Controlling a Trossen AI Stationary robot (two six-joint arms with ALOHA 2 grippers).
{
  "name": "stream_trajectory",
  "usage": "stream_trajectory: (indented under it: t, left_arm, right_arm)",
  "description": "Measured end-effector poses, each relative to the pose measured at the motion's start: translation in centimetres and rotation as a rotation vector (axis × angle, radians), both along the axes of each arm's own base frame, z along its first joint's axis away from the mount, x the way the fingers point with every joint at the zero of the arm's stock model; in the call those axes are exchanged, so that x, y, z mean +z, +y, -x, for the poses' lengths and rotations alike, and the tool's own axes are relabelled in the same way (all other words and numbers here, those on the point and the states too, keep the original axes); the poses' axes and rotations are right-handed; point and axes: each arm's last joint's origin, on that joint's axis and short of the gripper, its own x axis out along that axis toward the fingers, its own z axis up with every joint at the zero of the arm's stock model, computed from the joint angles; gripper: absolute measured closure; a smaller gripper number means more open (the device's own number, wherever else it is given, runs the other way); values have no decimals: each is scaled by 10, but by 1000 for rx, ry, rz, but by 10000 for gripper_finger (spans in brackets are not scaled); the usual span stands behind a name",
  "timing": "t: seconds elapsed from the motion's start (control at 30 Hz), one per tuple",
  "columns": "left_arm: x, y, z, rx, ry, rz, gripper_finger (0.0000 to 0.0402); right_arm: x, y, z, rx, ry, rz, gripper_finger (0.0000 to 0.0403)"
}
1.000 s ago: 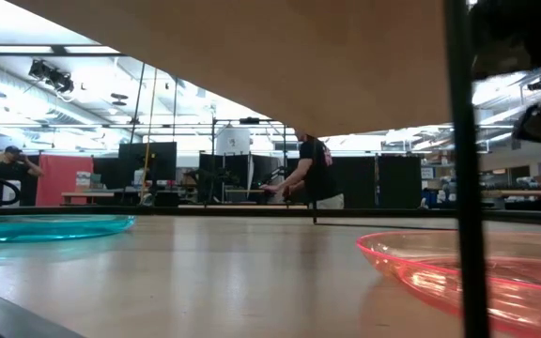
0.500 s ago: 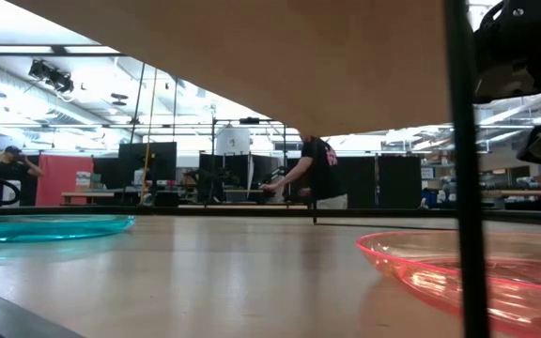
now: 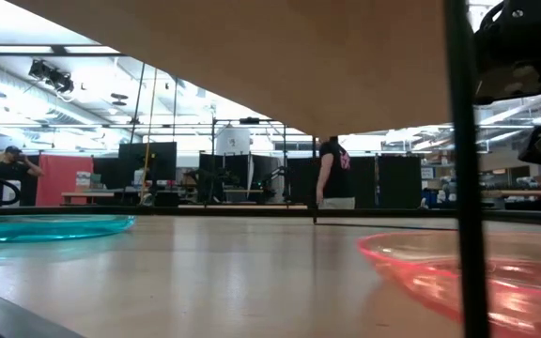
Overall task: Place and stack plates onto a shelf
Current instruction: Stack the orange plate on top of the blue plate on the shelf
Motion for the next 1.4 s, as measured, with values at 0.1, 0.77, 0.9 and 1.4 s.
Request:
stream_trajectory:
  t: [0.1,0.77,0.9,1.4]
  left_arm:
    - [0,0,0,0,0,0,249]
    - [0,0,0,-1,1,0,249]
    - [0,0,0,-1,1,0,249]
    - [0,0,0,0,1,0,249]
  right_arm:
    - [0,0,0,0,0,-1,365]
    - [0,0,0,2,0,0,398]
    - [0,0,0,8,9,-10,400]
    - [29,-4,4,31,-63,-54,401]
